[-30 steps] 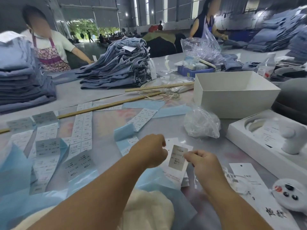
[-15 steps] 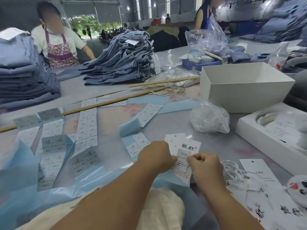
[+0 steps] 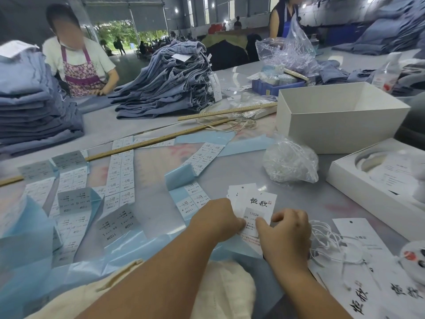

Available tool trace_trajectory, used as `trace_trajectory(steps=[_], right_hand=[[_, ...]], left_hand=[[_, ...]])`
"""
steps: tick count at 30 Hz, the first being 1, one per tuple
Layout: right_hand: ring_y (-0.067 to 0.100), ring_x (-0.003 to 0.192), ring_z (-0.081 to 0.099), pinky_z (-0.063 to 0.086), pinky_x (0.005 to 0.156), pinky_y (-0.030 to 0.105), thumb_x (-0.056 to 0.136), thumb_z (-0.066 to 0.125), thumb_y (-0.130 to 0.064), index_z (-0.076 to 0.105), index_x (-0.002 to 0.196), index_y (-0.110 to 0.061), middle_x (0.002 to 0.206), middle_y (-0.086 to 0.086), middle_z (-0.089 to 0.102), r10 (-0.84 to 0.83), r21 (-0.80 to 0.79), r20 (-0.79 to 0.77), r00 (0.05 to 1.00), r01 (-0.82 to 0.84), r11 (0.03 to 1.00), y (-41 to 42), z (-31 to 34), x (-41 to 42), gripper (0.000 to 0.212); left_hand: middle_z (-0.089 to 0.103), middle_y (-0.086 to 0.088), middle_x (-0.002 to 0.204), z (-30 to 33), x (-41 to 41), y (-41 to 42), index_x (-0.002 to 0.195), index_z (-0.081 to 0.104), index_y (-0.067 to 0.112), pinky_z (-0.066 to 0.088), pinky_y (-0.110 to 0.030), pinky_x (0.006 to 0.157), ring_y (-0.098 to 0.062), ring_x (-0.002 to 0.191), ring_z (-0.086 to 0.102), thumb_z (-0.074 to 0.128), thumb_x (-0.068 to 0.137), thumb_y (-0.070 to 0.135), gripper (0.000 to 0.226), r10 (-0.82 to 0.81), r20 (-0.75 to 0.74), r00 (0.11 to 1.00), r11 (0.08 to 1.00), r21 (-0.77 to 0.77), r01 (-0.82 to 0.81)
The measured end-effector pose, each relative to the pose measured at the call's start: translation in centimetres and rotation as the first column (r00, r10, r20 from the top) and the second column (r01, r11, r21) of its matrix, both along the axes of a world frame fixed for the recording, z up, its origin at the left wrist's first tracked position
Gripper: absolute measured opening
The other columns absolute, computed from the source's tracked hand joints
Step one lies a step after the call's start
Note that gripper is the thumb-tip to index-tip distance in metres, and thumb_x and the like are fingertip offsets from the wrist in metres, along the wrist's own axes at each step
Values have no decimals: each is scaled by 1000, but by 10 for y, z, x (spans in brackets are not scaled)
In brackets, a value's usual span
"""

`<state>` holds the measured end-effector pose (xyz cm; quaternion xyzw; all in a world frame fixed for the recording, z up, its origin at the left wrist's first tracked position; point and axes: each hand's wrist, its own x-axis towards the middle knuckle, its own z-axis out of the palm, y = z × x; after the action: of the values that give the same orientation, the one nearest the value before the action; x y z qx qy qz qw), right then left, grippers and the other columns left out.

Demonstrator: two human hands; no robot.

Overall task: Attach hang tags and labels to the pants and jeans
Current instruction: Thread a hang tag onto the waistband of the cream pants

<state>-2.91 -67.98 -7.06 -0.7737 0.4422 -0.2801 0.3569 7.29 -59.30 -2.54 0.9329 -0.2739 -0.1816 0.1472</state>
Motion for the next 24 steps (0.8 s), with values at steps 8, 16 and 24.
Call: trace_trajectory(steps=[8, 16, 24], right_hand=[[19, 91, 44, 35, 81, 36, 81, 65, -52, 52, 78, -28, 90, -8, 52, 61, 13, -129, 990, -60, 998, -6, 0, 3, 28], [21, 71, 50, 41, 78, 39, 89, 64, -35, 44, 59, -21, 67, -9, 52, 49, -29, -52, 997, -50, 998, -13, 1, 5, 39], [22, 64, 49, 37, 63, 32, 99, 39, -40, 54, 68, -20, 70, -2, 58, 118, -318, -306, 945, -218, 923, -19, 9, -6, 40]], left_hand=[[63, 3, 96, -2, 0, -1, 87, 49, 24, 44, -29, 67, -20, 94, 62, 64, 85, 44, 24, -1, 78, 997, 1000, 15, 0], [60, 5, 87, -5, 3, 1, 81, 49, 25, 51, -33, 74, -17, 85, 61, 54, 89, 56, 33, -7, 130, 991, 999, 36, 3], [59, 11, 81, -5, -2, -1, 74, 43, 28, 53, -31, 68, -12, 75, 58, 47, 89, 62, 38, 25, 245, 969, 1000, -15, -22]])
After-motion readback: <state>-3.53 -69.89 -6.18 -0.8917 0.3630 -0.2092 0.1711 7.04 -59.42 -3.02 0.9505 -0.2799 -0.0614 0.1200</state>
